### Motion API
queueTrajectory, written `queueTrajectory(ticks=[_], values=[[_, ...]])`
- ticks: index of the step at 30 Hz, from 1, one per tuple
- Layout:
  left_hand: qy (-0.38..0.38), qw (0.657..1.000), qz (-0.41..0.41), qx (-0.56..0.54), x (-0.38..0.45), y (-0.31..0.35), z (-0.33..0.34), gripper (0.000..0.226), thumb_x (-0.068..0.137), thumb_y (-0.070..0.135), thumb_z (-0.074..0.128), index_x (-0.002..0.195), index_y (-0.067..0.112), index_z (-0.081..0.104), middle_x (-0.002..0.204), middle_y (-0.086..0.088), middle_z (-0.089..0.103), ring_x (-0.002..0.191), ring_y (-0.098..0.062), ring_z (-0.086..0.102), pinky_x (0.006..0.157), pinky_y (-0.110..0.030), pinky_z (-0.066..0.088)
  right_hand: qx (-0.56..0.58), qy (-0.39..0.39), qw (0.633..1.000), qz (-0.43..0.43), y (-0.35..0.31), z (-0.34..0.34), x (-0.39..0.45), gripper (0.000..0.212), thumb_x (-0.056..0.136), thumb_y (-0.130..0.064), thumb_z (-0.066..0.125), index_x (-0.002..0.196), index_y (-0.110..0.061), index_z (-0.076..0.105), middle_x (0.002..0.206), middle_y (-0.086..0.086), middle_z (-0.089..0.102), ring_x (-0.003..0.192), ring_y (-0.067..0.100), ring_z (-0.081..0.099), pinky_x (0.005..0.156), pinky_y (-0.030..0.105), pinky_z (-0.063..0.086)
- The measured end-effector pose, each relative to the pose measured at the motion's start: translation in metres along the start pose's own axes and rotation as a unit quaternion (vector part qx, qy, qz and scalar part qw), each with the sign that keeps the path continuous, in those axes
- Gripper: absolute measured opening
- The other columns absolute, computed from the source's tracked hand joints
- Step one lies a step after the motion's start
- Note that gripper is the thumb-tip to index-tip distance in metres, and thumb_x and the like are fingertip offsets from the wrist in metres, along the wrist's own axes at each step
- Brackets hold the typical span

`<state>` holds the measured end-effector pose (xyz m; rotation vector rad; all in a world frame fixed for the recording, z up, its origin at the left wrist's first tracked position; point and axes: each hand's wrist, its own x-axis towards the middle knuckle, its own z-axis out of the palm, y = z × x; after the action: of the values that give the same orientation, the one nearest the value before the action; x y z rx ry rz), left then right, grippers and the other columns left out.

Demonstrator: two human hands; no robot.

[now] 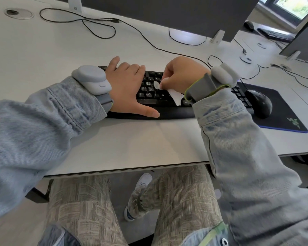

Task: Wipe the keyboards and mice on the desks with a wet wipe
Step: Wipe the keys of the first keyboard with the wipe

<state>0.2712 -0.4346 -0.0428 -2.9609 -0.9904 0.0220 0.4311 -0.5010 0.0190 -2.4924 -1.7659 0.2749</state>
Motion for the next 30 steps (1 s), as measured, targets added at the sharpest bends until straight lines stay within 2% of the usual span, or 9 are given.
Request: queueTrajectory(ticks=[3,9,12,14,19,22,25,29,30], values=[[0.001,1.000,0.001,0.001,0.000,0.001,-0.001,0.153,0.042,0.105,0.012,0.157,0.004,0.013,0.156,-0.007,0.033,0.143,-0.029,0.031,0.124,-0.052,0.000,-0.004,-0.007,1.000,0.008,-0.001,-0.001,0.003,0.006,0.083,-0.025,0.068,0.083,-0.019,0.069,0.069,-0.007,0.057,0.066,0.012,0.053,0.047,0.019,0.032],[0.001,1.000,0.003,-0.002,0.000,0.001,-0.001,0.153,0.042,0.105,0.012,0.157,0.004,0.014,0.156,-0.007,0.034,0.143,-0.029,0.031,0.124,-0.051,-0.001,-0.011,0.003,1.000,0.026,-0.006,0.000,0.011,0.022,0.082,-0.029,0.069,0.097,-0.015,0.074,0.077,-0.002,0.061,0.072,0.016,0.054,0.048,0.018,0.033],[0.002,1.000,0.002,0.000,0.000,0.001,-0.001,0.153,0.042,0.105,0.012,0.157,0.003,0.014,0.156,-0.007,0.034,0.143,-0.029,0.031,0.124,-0.051,-0.001,0.002,0.032,0.999,0.041,-0.009,0.004,0.018,0.030,0.083,-0.025,0.066,0.108,-0.009,0.072,0.088,0.004,0.065,0.074,0.014,0.051,0.058,0.020,0.040],[0.004,1.000,0.003,0.003,0.001,0.000,0.000,0.153,0.043,0.105,0.012,0.157,0.003,0.014,0.156,-0.007,0.034,0.143,-0.030,0.031,0.124,-0.052,-0.001,0.016,0.042,0.998,0.040,-0.009,0.005,0.019,0.026,0.082,-0.022,0.066,0.104,-0.008,0.073,0.089,0.005,0.066,0.075,0.015,0.053,0.062,0.022,0.043],[0.004,1.000,0.005,0.007,0.001,-0.001,0.001,0.151,0.045,0.106,0.013,0.156,0.003,0.015,0.154,-0.007,0.035,0.142,-0.030,0.032,0.124,-0.052,0.000,0.015,0.014,1.000,0.007,0.000,0.001,0.003,0.013,0.081,-0.029,0.070,0.089,-0.020,0.076,0.086,-0.001,0.068,0.077,0.015,0.058,0.049,0.019,0.033],[0.004,1.000,0.004,0.011,0.001,-0.001,0.001,0.152,0.044,0.106,0.011,0.157,0.004,0.014,0.155,-0.007,0.034,0.142,-0.030,0.032,0.124,-0.052,0.000,-0.009,0.013,1.000,0.008,-0.004,0.002,0.006,0.016,0.082,-0.028,0.070,0.091,-0.015,0.075,0.089,0.002,0.069,0.078,0.018,0.060,0.051,0.019,0.037],[0.008,1.000,0.003,0.009,0.001,0.000,0.002,0.151,0.046,0.106,0.013,0.157,0.004,0.014,0.156,-0.007,0.034,0.143,-0.030,0.032,0.124,-0.052,0.000,-0.024,0.046,0.998,0.022,-0.013,0.006,0.012,0.022,0.084,-0.022,0.066,0.100,-0.009,0.072,0.098,0.007,0.070,0.080,0.020,0.060,0.061,0.022,0.042],[0.011,1.000,-0.001,0.007,0.000,0.001,0.002,0.149,0.047,0.104,0.018,0.157,0.004,0.014,0.157,-0.007,0.033,0.144,-0.029,0.031,0.124,-0.051,-0.001,0.006,0.035,0.999,0.023,-0.014,-0.002,0.007,0.017,0.083,-0.024,0.066,0.094,-0.015,0.074,0.077,-0.001,0.064,0.063,0.013,0.054,0.047,0.018,0.032],[0.012,1.000,-0.002,0.006,0.000,0.001,0.002,0.149,0.047,0.104,0.018,0.157,0.004,0.015,0.157,-0.007,0.033,0.144,-0.029,0.031,0.124,-0.051,-0.001,0.003,0.025,1.000,0.019,-0.015,-0.002,0.006,0.018,0.083,-0.026,0.067,0.095,-0.015,0.073,0.079,-0.002,0.064,0.065,0.013,0.054,0.045,0.018,0.031]])
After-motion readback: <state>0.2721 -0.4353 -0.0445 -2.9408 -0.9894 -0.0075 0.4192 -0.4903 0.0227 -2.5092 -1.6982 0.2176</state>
